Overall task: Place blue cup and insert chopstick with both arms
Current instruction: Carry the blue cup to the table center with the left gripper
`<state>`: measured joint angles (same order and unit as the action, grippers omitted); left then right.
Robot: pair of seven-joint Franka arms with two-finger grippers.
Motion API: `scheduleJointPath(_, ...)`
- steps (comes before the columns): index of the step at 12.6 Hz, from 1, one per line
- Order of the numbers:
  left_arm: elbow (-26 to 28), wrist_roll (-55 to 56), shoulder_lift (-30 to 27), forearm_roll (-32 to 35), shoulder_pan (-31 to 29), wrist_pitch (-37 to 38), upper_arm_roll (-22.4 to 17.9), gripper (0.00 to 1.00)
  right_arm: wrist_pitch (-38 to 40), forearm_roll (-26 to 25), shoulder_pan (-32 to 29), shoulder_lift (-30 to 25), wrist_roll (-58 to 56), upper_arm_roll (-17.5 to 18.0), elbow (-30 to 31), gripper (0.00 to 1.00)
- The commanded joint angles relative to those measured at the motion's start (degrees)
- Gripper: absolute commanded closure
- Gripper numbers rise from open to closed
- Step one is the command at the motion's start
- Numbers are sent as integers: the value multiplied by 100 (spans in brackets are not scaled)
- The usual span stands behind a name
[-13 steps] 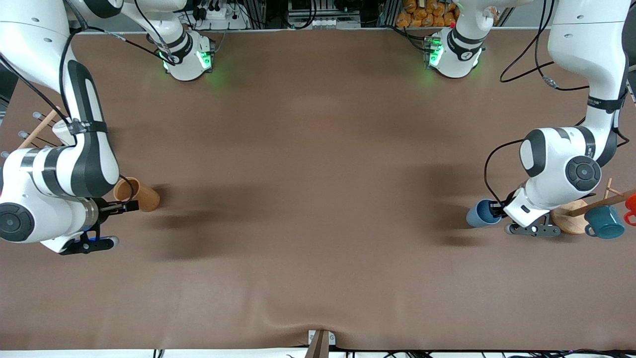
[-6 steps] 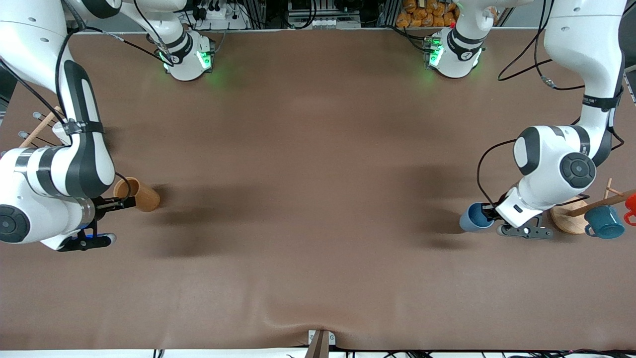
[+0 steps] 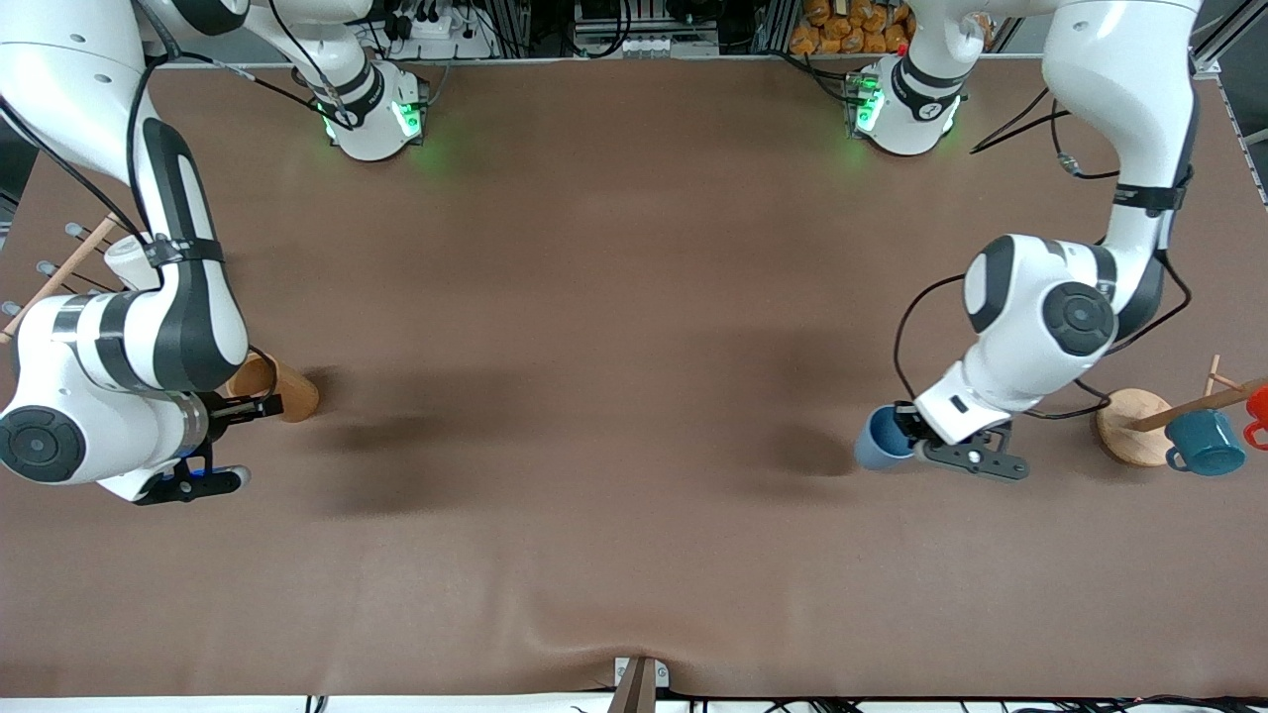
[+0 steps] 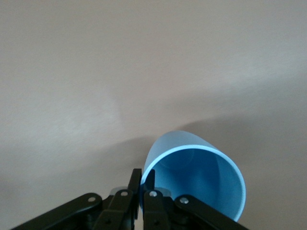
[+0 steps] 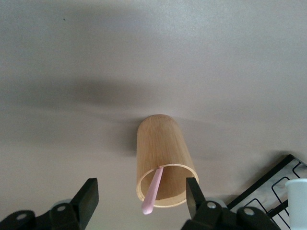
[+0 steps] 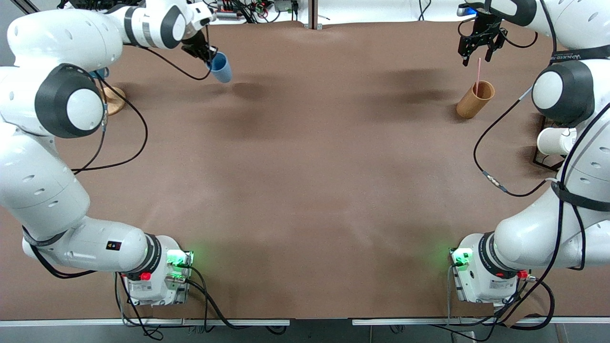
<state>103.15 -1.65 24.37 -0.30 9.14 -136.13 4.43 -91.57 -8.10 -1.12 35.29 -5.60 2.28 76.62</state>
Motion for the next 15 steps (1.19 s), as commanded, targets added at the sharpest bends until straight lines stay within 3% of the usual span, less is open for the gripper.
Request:
scheduleJointPath(1, -383, 313, 173, -49, 481, 200, -38, 100, 77, 1, -55, 40, -2, 36, -103, 17)
scheduleJointPath(5, -532, 743, 226, -93, 1000, 289, -38, 100, 95, 1, -64, 22, -55, 27, -94, 28)
scheduleJointPath(10, -998, 1578, 743, -110, 1607, 306, -30, 100, 209, 1, -108, 4, -73, 36, -86, 28)
scheduleJointPath(11, -999, 1797, 858, -102, 1860, 298, -29, 100, 209, 1, -116, 4, -73, 36, -86, 36)
scheduleJointPath(13, -1103, 2376, 1043, -49, 2248, 297, -38, 100, 201, 10, -116, 4, -64, 36, -86, 73)
scheduleJointPath(15, -1052, 2686, 1035, -5, 2459, 411, -38, 100, 192, 10, -125, 4, -47, 36, -86, 95)
